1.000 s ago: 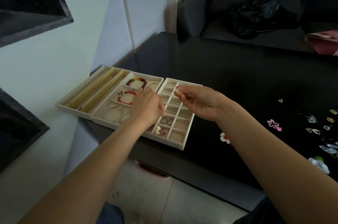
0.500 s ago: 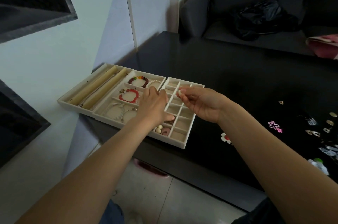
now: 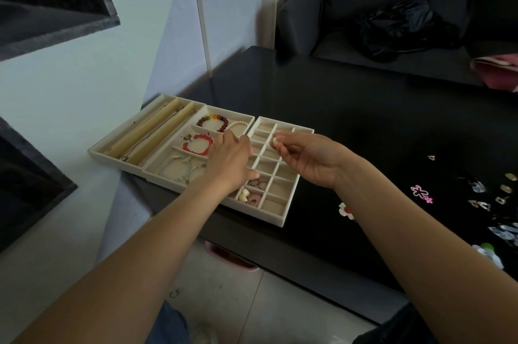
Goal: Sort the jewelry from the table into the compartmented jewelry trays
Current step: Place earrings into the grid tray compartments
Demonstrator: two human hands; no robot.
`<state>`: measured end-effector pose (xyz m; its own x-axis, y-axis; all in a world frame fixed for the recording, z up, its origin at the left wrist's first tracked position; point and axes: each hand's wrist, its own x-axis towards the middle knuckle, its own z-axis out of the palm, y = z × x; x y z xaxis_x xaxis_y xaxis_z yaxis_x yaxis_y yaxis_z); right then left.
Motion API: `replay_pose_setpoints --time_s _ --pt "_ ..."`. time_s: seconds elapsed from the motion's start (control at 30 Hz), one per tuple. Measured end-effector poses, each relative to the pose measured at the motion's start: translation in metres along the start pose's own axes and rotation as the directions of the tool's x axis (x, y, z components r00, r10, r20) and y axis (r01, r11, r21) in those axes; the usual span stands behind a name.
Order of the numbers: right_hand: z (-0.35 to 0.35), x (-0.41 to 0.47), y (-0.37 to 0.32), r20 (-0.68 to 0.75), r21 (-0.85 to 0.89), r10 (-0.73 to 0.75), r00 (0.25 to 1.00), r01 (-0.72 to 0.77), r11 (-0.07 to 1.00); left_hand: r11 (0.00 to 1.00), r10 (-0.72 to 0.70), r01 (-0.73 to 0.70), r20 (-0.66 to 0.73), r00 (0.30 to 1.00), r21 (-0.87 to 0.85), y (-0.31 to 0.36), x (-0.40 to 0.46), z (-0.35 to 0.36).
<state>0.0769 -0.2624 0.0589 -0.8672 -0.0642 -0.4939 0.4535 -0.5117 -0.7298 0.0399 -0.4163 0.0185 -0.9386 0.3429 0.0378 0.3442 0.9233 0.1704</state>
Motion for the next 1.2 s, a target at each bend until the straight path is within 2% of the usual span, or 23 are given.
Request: replay_pose_setpoints --time_s 0.2,0.33,0.43,0.53,0.6,0.7,0.83,1.03,1.2 --pt "0.001 -0.003 0.000 -0.005 0.006 -0.003 1.000 0.003 1.000 0.999 0.005 -0.005 -0.003 1.000 0.040 0.003 0.000 0.004" --pt "-0.001 -0.004 0.002 0.004 0.039 0.021 1.000 -0.021 0.999 1.000 0.001 -0.001 -0.012 1.000 -0.002 0.001 0.002 0.000" --pt "-0.003 -0.008 0.003 0.015 -0.053 0.012 1.000 -0.012 0.999 0.991 0.029 -0.042 -0.098 0.995 -0.130 0.002 0.000 -0.009" --pt "-0.003 -0.012 0.006 -0.001 -0.155 0.020 1.000 -0.020 0.988 0.903 0.105 -0.151 -0.135 0.985 -0.402 0.007 -0.007 -0.020" --pt "-0.003 -0.015 0.008 -0.031 -0.216 0.016 0.999 -0.023 0.976 0.825 0.146 -0.187 -0.118 0.982 -0.533 0.012 -0.014 -0.028" --pt "-0.002 -0.020 0.012 -0.044 -0.261 0.006 0.999 -0.017 0.965 0.758 0.160 -0.194 -0.111 0.981 -0.622 0.016 -0.024 -0.033" --pt "-0.003 -0.027 0.017 -0.026 -0.318 -0.002 1.000 -0.006 0.948 0.720 0.186 -0.190 -0.078 0.979 -0.668 0.014 -0.032 -0.034" --pt "-0.010 -0.037 0.026 -0.011 -0.438 -0.057 0.998 0.046 0.898 0.715 0.126 -0.110 -0.027 0.992 -0.690 0.009 -0.045 -0.031" --pt "-0.017 -0.042 0.034 -0.013 -0.516 -0.103 0.995 0.082 0.853 0.675 0.184 -0.075 0.069 0.981 -0.734 0.006 -0.055 -0.032"
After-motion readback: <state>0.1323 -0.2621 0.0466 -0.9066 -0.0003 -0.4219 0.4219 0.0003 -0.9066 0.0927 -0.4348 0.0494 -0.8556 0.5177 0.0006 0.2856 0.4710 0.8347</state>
